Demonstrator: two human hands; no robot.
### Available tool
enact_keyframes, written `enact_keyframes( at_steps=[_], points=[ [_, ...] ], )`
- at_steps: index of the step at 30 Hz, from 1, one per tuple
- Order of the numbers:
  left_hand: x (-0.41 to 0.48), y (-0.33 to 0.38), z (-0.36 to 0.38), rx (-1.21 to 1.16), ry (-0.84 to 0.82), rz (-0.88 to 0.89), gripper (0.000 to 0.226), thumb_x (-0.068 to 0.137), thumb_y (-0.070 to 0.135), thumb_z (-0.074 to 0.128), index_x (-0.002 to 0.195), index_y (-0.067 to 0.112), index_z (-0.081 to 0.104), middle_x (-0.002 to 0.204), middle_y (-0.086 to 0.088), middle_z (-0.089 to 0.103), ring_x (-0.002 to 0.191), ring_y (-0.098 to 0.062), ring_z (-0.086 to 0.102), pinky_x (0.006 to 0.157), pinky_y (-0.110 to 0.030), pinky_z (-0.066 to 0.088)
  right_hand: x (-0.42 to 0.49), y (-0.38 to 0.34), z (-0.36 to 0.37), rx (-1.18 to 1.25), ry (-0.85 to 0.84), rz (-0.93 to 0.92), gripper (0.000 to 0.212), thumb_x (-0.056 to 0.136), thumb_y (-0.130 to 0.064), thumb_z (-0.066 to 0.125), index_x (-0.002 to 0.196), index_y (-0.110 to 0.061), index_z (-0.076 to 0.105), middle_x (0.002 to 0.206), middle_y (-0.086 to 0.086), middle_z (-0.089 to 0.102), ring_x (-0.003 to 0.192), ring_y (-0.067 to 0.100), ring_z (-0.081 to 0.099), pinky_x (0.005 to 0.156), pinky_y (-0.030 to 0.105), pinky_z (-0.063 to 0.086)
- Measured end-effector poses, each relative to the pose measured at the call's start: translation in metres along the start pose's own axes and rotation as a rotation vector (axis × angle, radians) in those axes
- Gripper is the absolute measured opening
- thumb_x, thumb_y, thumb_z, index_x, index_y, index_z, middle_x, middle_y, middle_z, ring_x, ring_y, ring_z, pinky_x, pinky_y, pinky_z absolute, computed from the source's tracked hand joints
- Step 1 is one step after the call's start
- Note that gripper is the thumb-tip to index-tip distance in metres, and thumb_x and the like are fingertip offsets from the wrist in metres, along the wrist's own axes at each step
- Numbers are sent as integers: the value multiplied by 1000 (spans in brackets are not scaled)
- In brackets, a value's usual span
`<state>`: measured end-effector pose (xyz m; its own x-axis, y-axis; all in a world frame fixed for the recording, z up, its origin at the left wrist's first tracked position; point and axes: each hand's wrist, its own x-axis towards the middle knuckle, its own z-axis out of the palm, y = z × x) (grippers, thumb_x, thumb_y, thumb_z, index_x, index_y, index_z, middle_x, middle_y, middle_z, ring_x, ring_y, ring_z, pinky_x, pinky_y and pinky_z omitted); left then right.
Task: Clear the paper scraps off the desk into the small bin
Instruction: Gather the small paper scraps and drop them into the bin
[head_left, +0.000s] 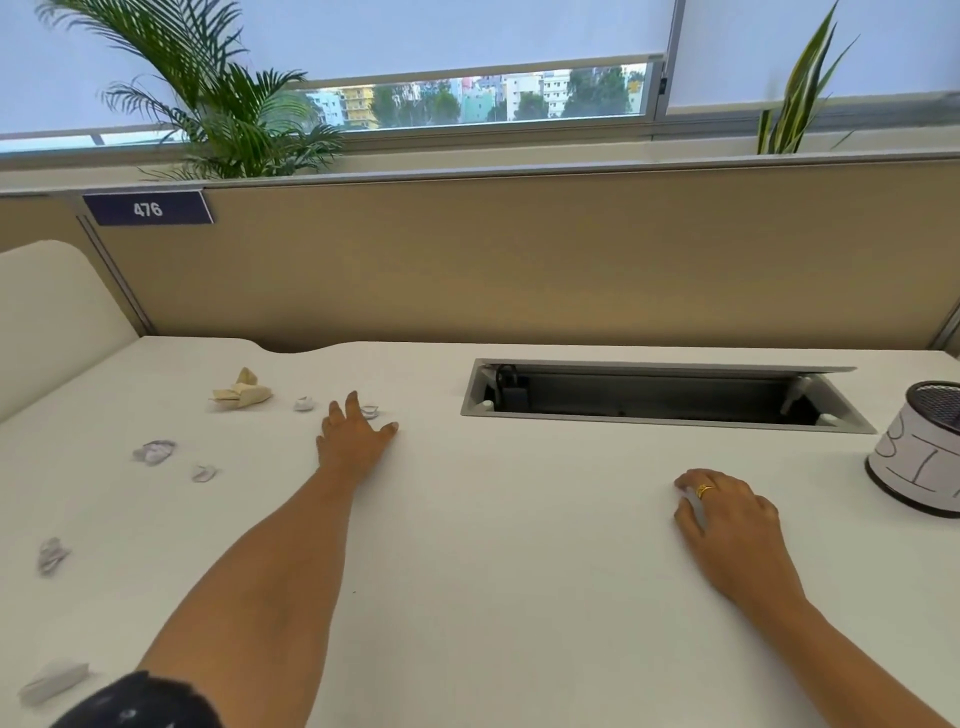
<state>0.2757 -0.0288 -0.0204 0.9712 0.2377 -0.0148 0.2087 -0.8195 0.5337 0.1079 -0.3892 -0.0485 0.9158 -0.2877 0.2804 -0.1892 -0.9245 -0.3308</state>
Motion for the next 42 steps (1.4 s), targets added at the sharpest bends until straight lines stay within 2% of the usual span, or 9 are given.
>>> enact_keyframes(
  at_steps=[3,6,11,14,21,26,32,35,42],
  points=[
    [8,2,6,134,-43,41,65,95,39,42,147,15,11,155,-17,12,142,-37,14,116,-44,16,1,0,2,-9,5,4,24,91,-17,51,112,-18,61,119,-3,61,116,19,52,99,37,34],
    [8,6,11,272,-43,121,47,100,19,24,146,15,16,155,-14,16,141,-35,16,114,-43,20,1,1,2,-23,-1,6,24,91,-19,49,114,-19,60,120,-4,60,117,19,52,99,36,33],
    [-4,5,15,414,23,242,47,92,-1,26,137,11,34,138,-16,38,123,-34,37,99,-42,40,0,-1,1,-21,-7,5,25,92,-19,48,115,-19,59,121,-4,60,117,19,51,99,35,32],
    [-11,0,15,488,87,307,45,89,-5,32,132,8,38,125,-16,46,116,-31,41,90,-37,45,-1,-2,0,-22,-9,5,26,92,-19,48,115,-18,59,121,-3,60,118,19,51,99,35,31],
    [-25,-2,12,387,81,318,30,91,-4,33,119,3,44,119,-17,44,106,-32,46,84,-42,49,-2,-4,-2,-32,-13,5,25,92,-19,48,114,-18,60,121,-5,60,118,17,51,100,34,32],
    [-29,17,15,214,78,321,25,92,1,35,110,-1,53,115,-21,47,102,-36,50,88,-39,43,-2,-7,-4,-33,-8,-2,27,92,-20,46,115,-16,60,123,-4,60,118,17,52,101,33,33],
    [-46,94,34,122,59,532,28,90,-6,38,111,-3,57,103,-19,51,91,-33,52,77,-32,40,-8,-10,-10,-49,-10,77,33,94,-26,40,123,-18,54,129,-5,56,121,16,49,102,34,33],
    [-69,157,50,66,26,649,26,89,-6,42,109,0,58,114,-20,54,101,-34,53,81,-32,41,-13,-10,-11,-41,-24,100,38,95,-27,36,129,-18,49,137,-3,50,129,15,43,109,35,29],
    [-146,310,93,-76,-64,983,24,90,-6,42,107,1,57,110,-19,55,98,-32,52,81,-32,42,-19,-10,-15,-11,-45,85,42,97,-28,30,137,-18,40,146,-1,40,136,15,33,116,37,21]
  ],
)
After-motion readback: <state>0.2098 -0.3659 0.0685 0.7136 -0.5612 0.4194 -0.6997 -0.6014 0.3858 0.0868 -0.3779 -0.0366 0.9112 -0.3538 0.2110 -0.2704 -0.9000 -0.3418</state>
